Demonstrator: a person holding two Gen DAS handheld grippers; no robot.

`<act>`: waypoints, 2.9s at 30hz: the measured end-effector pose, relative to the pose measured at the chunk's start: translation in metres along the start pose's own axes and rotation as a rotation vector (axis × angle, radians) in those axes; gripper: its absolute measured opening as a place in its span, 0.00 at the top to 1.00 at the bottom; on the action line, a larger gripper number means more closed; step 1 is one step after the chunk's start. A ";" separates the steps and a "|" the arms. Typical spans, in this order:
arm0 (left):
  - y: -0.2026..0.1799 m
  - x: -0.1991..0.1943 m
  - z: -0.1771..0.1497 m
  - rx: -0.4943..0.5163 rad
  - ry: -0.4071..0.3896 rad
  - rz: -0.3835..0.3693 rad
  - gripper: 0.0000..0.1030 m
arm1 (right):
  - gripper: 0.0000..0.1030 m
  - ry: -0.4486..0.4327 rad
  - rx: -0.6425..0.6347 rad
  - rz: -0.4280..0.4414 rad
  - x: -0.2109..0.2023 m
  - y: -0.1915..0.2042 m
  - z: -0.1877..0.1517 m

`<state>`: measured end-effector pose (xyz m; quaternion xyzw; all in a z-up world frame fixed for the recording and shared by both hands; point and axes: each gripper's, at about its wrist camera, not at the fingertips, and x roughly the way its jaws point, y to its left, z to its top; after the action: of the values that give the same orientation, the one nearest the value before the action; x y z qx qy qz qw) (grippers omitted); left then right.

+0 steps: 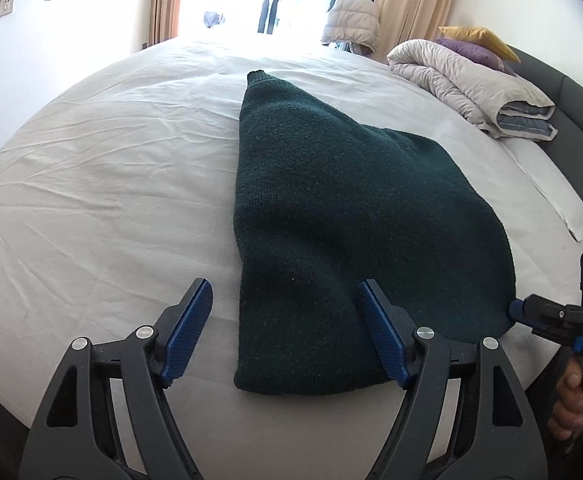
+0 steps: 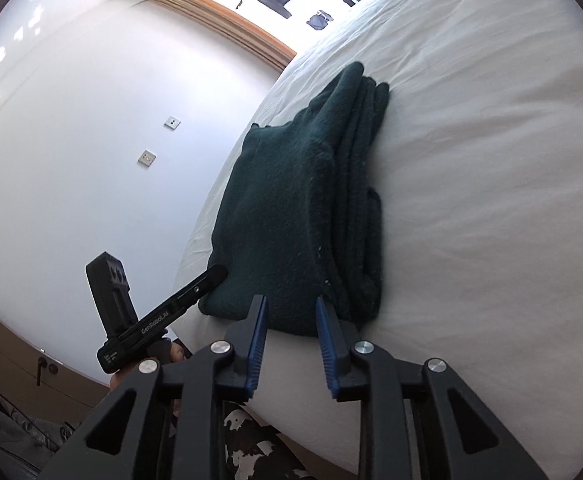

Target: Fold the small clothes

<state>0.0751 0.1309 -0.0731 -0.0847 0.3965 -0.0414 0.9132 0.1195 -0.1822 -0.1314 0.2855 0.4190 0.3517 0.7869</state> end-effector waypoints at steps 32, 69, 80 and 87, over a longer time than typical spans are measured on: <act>-0.029 -0.171 0.075 0.171 -0.504 0.321 0.00 | 0.00 -0.629 -0.460 -0.608 -0.106 0.129 0.011; -0.010 -0.061 0.026 0.029 0.020 0.229 0.00 | 0.00 -0.141 -0.312 -0.712 -0.037 0.139 -0.005; -0.011 -0.059 0.026 0.029 0.024 0.228 0.00 | 0.00 -0.131 -0.304 -0.716 -0.035 0.137 -0.004; -0.011 -0.059 0.025 0.028 0.025 0.228 0.00 | 0.00 -0.130 -0.301 -0.716 -0.034 0.136 -0.005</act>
<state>0.0535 0.1313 -0.0118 -0.0260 0.4145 0.0561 0.9079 0.0584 -0.1283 -0.0172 0.0243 0.3852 0.0939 0.9177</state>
